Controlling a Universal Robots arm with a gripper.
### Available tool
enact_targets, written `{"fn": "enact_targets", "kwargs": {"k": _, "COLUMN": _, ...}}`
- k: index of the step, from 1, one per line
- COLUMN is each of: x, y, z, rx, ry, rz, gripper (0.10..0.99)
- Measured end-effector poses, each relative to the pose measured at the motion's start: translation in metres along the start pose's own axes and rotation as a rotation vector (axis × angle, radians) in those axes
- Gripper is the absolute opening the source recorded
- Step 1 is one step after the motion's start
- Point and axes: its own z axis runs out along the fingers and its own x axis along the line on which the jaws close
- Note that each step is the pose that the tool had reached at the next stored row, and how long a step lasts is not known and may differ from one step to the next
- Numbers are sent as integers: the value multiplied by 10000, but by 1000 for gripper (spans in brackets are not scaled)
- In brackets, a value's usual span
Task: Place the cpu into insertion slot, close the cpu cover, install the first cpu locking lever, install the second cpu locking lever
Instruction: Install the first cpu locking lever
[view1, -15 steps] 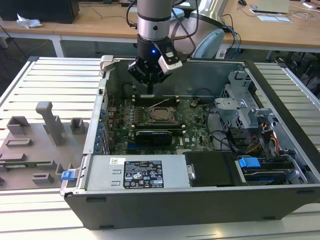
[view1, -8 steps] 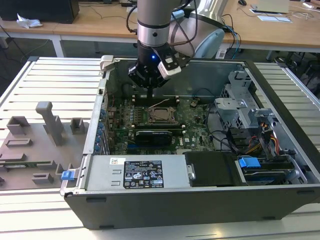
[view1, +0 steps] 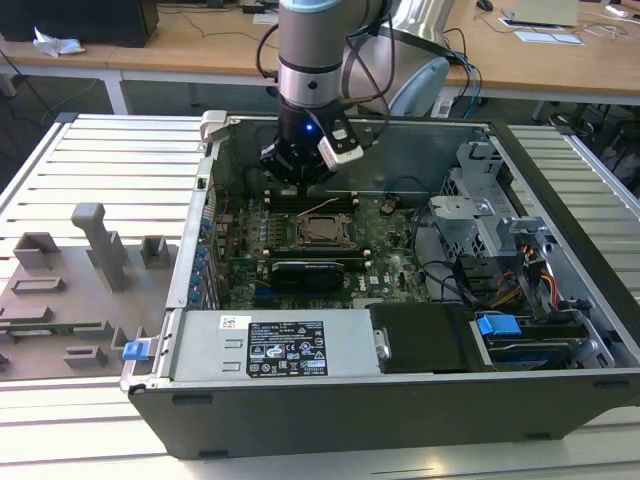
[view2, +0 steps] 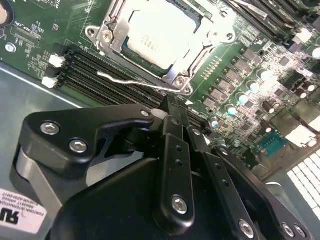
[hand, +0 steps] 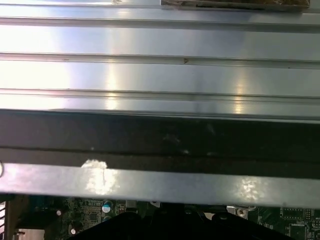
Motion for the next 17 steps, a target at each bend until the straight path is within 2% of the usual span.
{"fn": "enact_targets", "kwargs": {"k": 8, "x": -77, "y": 23, "z": 85, "rx": -2, "ry": 18, "rz": 0, "gripper": 106}}
{"fn": "enact_targets", "kwargs": {"k": 17, "x": -217, "y": 36, "z": 157, "rx": -2, "ry": 58, "rz": 2, "gripper": 106}}
